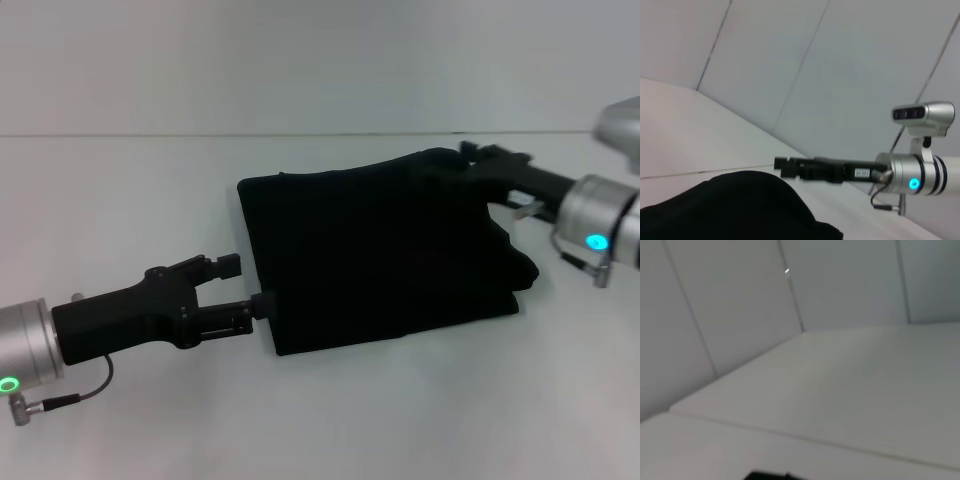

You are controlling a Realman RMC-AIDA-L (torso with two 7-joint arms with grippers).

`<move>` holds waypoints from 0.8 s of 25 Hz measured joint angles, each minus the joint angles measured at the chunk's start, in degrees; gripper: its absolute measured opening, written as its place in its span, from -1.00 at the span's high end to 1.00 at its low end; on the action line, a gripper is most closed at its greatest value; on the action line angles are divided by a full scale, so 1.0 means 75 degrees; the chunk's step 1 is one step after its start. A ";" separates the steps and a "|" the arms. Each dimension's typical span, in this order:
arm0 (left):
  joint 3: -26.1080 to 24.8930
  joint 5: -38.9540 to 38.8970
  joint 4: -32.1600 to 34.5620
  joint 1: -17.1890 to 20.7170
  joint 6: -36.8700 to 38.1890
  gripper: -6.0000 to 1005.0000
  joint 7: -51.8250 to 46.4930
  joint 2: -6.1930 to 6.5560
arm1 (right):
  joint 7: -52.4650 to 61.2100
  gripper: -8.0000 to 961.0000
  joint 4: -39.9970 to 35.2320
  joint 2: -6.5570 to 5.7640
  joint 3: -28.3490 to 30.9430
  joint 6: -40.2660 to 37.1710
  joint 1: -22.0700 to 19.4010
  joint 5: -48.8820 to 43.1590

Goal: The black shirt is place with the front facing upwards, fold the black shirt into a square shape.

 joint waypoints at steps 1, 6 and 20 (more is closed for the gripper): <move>-0.0018 0.0000 -0.0006 0.0010 -0.0018 -0.89 -0.0003 0.0002 | -0.0144 -0.90 0.0193 0.0003 -0.0021 0.0138 0.0110 -0.0001; -0.0036 0.0000 -0.0030 0.0028 -0.0106 -0.89 -0.0031 0.0008 | -0.0340 -0.90 0.0839 0.0004 -0.0316 0.1330 0.0448 -0.0043; -0.0036 -0.0009 -0.0071 -0.0020 -0.0064 -0.89 -0.0677 0.0009 | -0.0185 -0.90 0.0959 -0.0023 -0.0378 0.2040 0.0174 -0.0006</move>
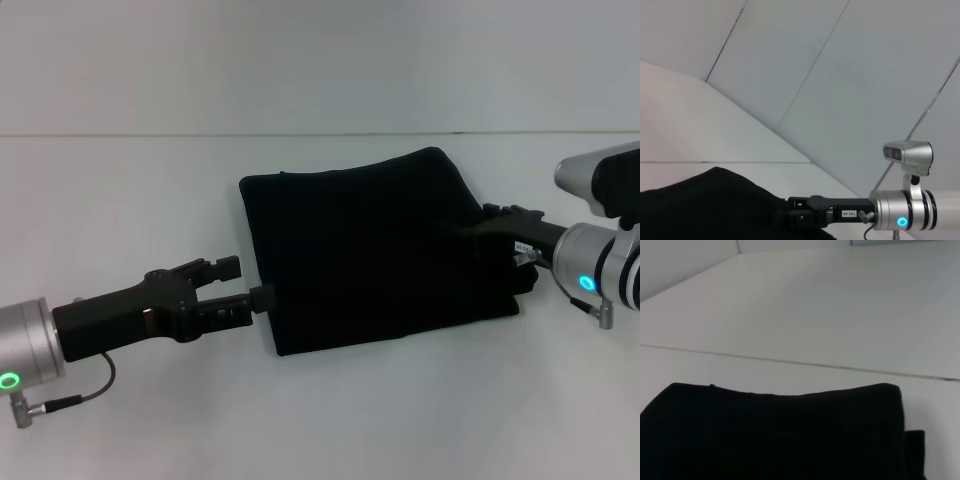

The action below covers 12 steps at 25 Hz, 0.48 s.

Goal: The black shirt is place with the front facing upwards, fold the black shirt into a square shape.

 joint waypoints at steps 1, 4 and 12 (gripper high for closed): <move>0.0001 -0.0001 0.0000 -0.0015 0.0005 -0.89 -0.0070 0.0000 | 0.0000 -0.91 -0.0025 -0.0003 0.0028 -0.0008 -0.0019 0.0002; 0.0022 -0.0002 0.0000 -0.0068 0.0051 -0.89 -0.0348 0.0000 | 0.0013 -0.90 -0.0361 0.0001 0.0290 -0.0343 -0.0279 0.0030; 0.0018 -0.0002 -0.0081 -0.0091 0.0100 -0.89 -0.0475 -0.0001 | -0.0572 -0.90 -0.1081 -0.0021 0.0531 -0.3062 -0.1370 0.0651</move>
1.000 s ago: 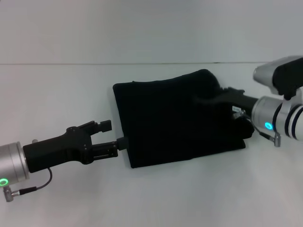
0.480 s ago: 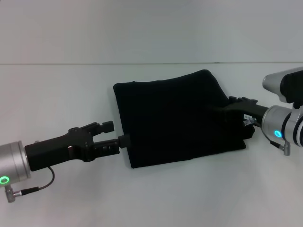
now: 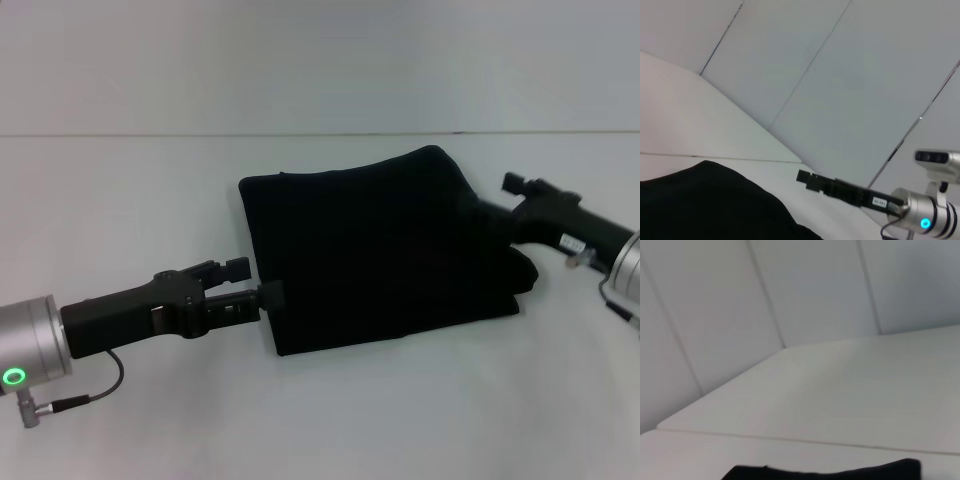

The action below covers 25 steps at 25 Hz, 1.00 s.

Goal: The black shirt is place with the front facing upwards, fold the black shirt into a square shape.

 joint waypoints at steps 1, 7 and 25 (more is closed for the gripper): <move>-0.0002 0.0000 -0.0027 -0.0013 -0.0025 -0.89 -0.0001 0.0000 | -0.0068 -0.90 0.0070 0.0008 -0.0064 0.0008 -0.0007 -0.0021; -0.0006 0.0007 -0.0113 -0.0085 -0.0045 -0.89 -0.0126 0.0020 | -0.0560 -0.90 0.0791 0.0056 -0.0407 0.1105 0.0186 -0.0089; 0.0011 0.0189 0.0110 -0.0113 -0.0275 -0.89 -0.2743 0.0188 | -0.0859 -0.91 -0.0095 -0.0031 0.0232 0.0125 -0.0992 0.0027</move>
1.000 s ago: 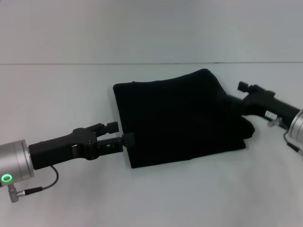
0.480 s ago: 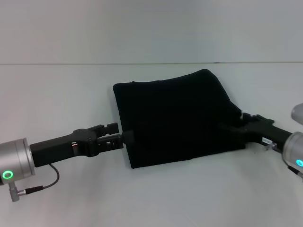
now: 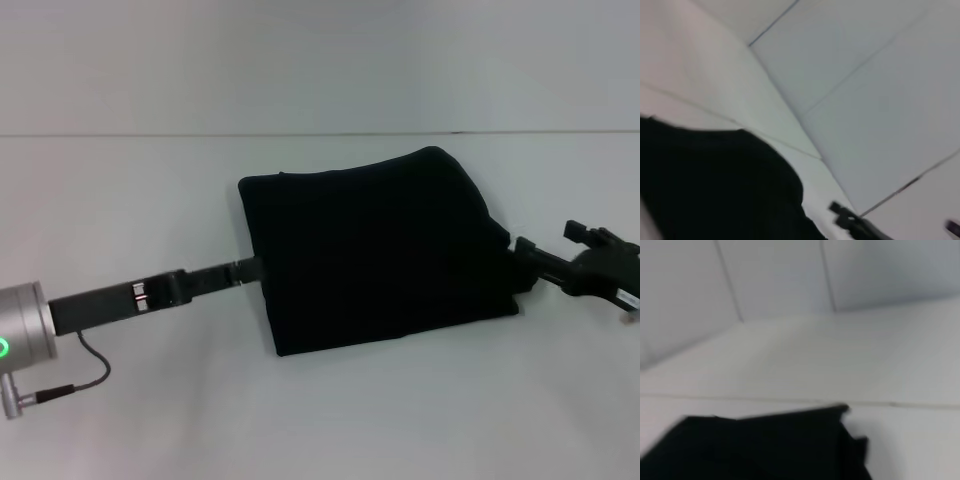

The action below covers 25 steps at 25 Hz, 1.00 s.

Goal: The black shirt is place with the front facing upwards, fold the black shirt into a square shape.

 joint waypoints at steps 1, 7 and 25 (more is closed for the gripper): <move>0.0004 0.0078 0.0093 -0.0016 -0.0002 -0.89 -0.0369 0.0020 | -0.0088 -0.91 -0.0143 -0.0005 -0.0002 -0.0411 -0.0169 -0.0003; -0.0017 0.0650 0.0255 -0.0260 -0.0154 -0.89 -0.2662 0.0232 | -0.0588 -0.90 -0.0518 -0.0074 -0.0075 -0.2383 -0.1002 -0.0333; 0.0392 0.1485 -0.0471 -0.0729 -0.1402 -0.89 -0.5874 0.0116 | -0.1617 -0.90 -0.0275 -0.0002 0.0012 -0.3056 -0.1559 -0.1622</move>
